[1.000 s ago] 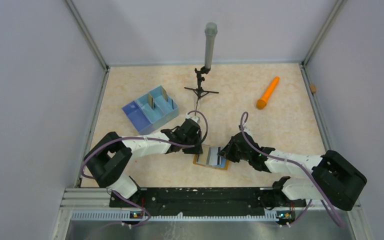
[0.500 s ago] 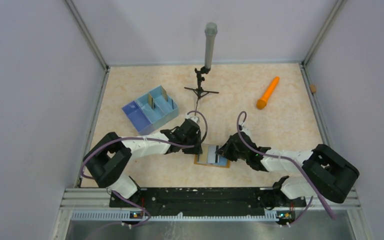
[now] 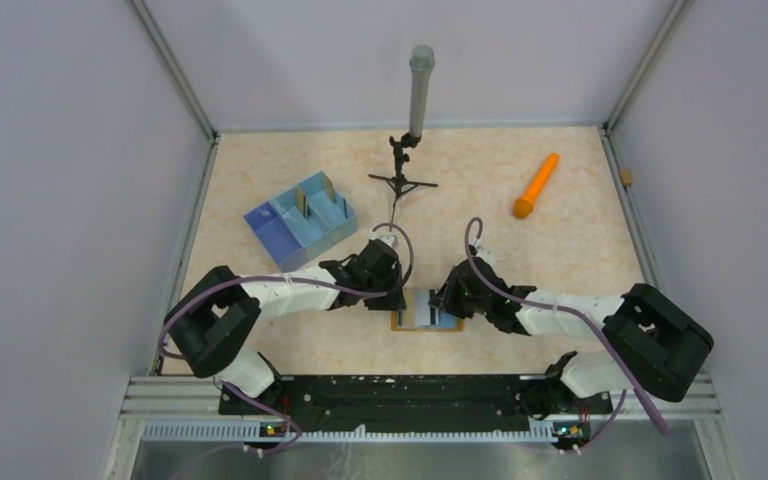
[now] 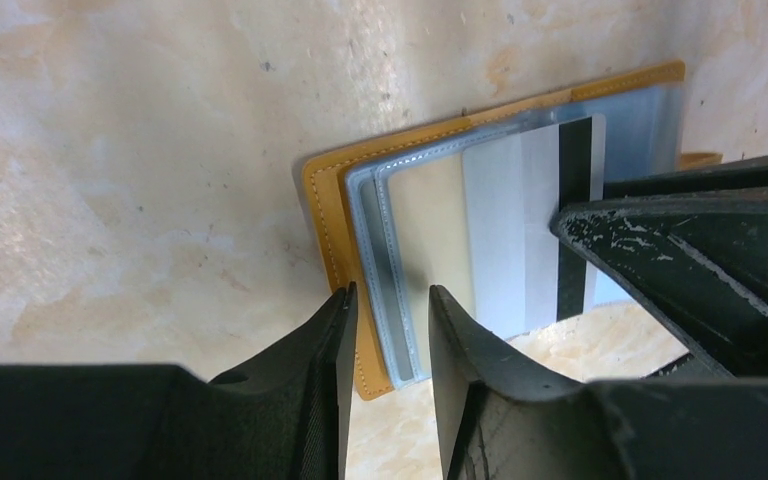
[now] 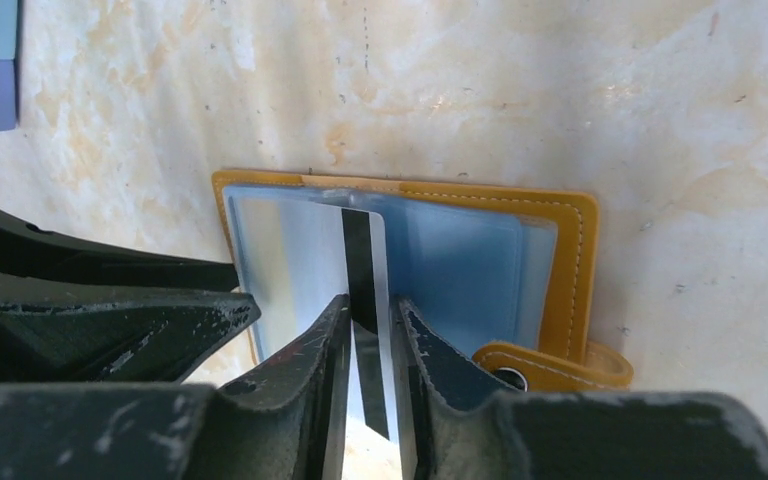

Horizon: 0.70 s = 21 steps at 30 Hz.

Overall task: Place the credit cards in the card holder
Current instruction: Insert the credit card into the card holder.

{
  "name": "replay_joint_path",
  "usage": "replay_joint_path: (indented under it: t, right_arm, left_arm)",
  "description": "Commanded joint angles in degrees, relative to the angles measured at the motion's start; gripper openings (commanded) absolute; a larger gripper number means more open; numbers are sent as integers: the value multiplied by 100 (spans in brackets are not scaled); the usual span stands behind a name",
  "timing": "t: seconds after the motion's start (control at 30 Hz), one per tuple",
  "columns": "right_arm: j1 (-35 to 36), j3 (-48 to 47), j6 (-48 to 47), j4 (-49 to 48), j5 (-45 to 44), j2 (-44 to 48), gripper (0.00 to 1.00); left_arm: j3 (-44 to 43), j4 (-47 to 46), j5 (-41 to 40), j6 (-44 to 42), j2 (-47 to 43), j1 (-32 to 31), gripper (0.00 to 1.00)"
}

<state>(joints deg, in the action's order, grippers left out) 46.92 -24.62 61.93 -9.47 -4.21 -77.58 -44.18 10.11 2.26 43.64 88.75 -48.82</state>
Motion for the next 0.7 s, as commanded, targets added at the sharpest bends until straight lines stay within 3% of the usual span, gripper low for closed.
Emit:
replay_joint_path:
  t: [0.0,0.23,0.67]
  right_arm:
    - [112,-375,-543,1312,-435,231,24]
    - [205,-678,-761,1743,-506,329,35]
    - [369,-856,-772,1380,-30,135,26]
  left_arm:
    - [149,246,146,136,-299,-58,38]
    - [137,202,175,187,-532,-51,46]
    - [421,-439,683,365,-205,-6,40]
